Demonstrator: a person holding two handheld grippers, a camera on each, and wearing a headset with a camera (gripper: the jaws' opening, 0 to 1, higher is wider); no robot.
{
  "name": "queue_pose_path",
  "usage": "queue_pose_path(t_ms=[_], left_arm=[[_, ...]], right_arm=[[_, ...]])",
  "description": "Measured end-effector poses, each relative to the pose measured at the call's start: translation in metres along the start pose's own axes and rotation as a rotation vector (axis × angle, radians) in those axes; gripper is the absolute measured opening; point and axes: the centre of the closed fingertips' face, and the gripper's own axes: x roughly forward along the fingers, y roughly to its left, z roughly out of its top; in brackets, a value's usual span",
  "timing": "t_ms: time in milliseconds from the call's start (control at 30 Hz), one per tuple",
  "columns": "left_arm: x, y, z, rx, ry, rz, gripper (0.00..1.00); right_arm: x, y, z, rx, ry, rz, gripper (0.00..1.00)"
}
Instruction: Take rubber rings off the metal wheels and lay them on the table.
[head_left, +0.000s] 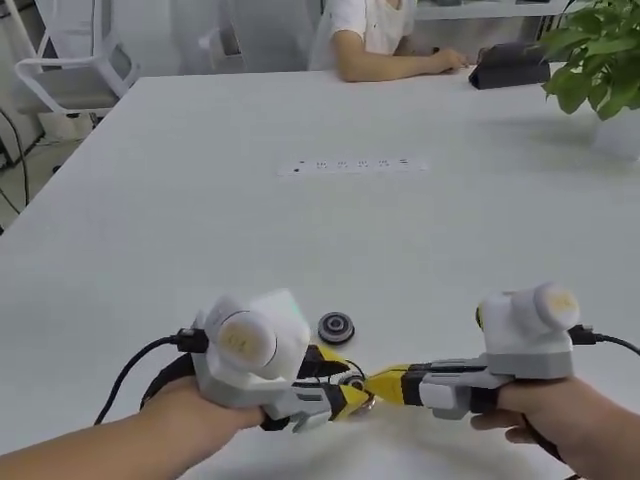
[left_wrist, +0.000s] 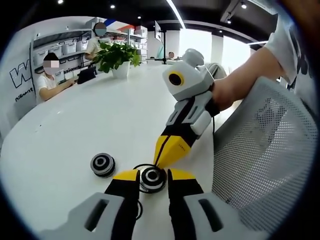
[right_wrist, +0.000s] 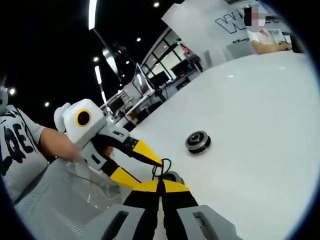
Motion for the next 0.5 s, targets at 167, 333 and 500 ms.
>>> queue_pose_path(t_ms=[167, 333, 500], left_arm=[[-0.008, -0.001, 0.005, 0.006, -0.011, 0.0, 0.24], [-0.017, -0.002, 0.007, 0.002, -0.017, -0.002, 0.27], [-0.028, -0.001, 0.01, -0.007, -0.031, 0.002, 0.32]], right_arm=[[-0.003, 0.002, 0.003, -0.001, -0.012, 0.002, 0.0], [-0.004, 0.006, 0.005, -0.008, -0.014, 0.014, 0.0], [-0.003, 0.012, 0.008, -0.02, -0.012, 0.026, 0.0]])
